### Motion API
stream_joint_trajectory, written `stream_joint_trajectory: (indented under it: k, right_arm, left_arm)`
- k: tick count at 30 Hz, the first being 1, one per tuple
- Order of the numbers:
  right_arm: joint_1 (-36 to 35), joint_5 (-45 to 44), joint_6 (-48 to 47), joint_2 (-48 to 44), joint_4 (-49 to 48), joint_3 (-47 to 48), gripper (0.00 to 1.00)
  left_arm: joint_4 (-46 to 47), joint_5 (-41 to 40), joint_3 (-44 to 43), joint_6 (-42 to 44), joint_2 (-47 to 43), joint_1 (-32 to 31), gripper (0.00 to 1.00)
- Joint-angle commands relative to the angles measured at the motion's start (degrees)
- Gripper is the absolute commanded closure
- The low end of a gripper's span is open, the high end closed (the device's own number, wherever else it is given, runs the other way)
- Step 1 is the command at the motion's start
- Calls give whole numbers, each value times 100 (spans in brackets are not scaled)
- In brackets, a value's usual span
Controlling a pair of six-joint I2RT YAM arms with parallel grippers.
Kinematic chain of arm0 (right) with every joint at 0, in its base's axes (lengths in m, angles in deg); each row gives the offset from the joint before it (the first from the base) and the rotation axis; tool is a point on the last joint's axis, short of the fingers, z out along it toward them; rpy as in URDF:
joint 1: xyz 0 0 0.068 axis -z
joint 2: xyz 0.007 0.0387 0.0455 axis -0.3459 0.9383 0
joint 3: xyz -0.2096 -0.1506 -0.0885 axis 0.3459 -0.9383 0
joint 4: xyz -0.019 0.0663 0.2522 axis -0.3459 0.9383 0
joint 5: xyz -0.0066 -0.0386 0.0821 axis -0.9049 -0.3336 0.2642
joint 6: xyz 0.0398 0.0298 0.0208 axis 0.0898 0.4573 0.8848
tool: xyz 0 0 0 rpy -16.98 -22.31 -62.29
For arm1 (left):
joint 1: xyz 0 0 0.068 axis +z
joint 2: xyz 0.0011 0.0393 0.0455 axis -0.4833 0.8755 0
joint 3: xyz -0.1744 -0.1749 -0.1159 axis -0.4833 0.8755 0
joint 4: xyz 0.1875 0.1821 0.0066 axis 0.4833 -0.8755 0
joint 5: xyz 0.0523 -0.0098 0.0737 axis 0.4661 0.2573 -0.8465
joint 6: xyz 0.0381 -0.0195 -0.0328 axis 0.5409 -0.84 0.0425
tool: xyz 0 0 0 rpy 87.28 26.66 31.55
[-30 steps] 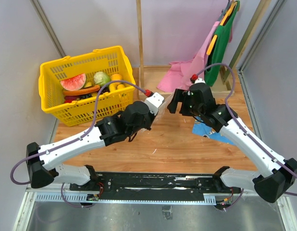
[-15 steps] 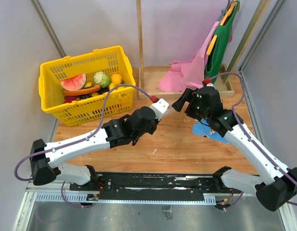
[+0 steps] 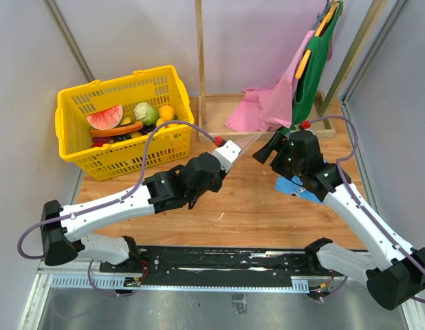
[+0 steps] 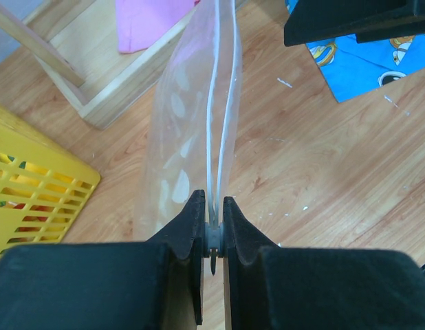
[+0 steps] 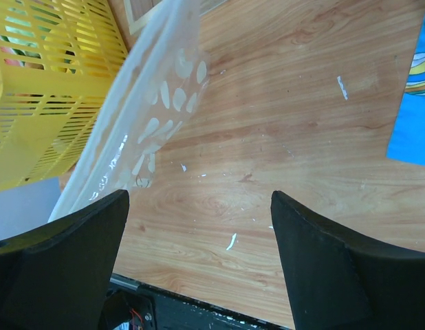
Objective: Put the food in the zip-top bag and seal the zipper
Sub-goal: Open the zipper of the food storage bag.
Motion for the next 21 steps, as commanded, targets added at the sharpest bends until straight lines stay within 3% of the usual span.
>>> stream_joint_trajectory:
  k: [1, 21]
  right_arm:
    - [164, 155, 241, -21, -191, -51, 15]
    - [406, 765, 602, 538, -877, 53, 16]
  left_arm:
    - [236, -156, 2, -3, -176, -71, 100]
    - [201, -239, -15, 81, -140, -101, 100]
